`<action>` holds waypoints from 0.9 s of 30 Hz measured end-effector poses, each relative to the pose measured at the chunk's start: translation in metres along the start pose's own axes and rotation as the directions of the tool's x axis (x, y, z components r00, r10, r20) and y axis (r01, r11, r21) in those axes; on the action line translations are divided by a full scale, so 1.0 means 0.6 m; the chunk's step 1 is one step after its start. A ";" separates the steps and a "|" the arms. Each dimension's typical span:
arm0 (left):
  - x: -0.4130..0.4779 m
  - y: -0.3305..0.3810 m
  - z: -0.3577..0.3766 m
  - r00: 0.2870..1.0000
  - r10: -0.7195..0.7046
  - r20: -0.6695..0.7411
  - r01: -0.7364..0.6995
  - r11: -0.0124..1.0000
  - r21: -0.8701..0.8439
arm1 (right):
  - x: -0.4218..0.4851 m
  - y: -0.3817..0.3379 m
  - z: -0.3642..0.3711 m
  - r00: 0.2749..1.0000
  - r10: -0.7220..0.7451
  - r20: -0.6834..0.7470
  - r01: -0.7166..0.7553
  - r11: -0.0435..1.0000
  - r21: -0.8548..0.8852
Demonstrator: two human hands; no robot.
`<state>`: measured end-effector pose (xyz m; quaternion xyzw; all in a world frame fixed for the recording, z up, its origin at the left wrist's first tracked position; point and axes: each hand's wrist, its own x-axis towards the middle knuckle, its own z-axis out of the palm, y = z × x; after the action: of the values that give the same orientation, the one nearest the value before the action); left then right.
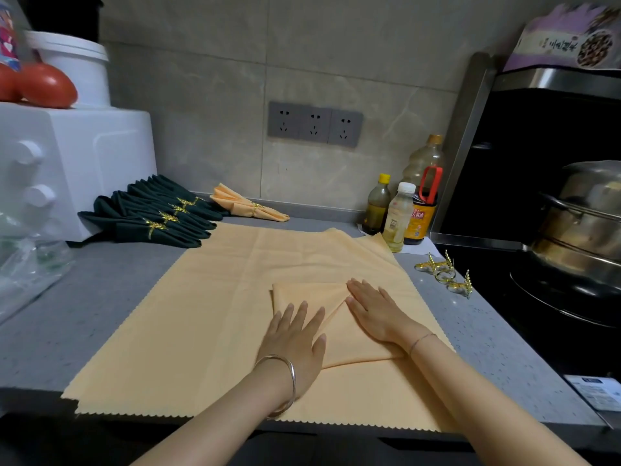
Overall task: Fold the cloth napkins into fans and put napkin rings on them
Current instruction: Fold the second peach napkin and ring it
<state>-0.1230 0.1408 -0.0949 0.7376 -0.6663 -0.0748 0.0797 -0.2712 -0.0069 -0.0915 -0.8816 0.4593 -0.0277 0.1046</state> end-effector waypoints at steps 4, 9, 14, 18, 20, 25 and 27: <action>0.000 -0.003 0.000 1.000 0.027 -0.012 -0.027 1.000 -0.004 | 0.001 0.002 -0.003 1.000 0.002 0.001 -0.002 0.999 0.035; 0.001 -0.005 0.000 0.999 0.040 -0.006 -0.040 0.999 -0.035 | -0.047 -0.008 -0.027 0.948 -0.196 -0.250 0.249 0.948 0.199; 0.003 -0.007 0.002 0.999 0.040 -0.016 -0.041 0.998 -0.057 | -0.135 -0.016 -0.056 0.878 -0.463 -0.124 0.449 0.885 -0.126; 0.003 -0.005 0.002 0.999 0.042 -0.017 -0.043 0.997 -0.068 | -0.152 0.004 -0.065 0.887 -0.461 -0.026 0.441 0.863 -0.247; 0.002 -0.005 0.001 0.999 0.043 -0.023 -0.045 0.996 -0.080 | -0.145 0.015 -0.067 0.906 -0.423 -0.007 0.408 0.878 -0.251; -0.002 -0.007 -0.003 0.998 0.052 -0.021 -0.054 0.991 -0.125 | -0.115 0.033 -0.072 0.960 -0.270 -0.079 0.278 0.953 0.119; -0.003 -0.007 -0.005 0.999 0.051 -0.019 -0.053 0.985 -0.166 | -0.102 0.034 -0.074 0.966 -0.247 -0.080 0.260 0.927 0.270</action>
<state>-0.1186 0.1428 -0.0929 0.7112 -0.6762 -0.1223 0.1479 -0.3296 0.0245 -0.0494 -0.9092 0.3355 -0.1250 0.2126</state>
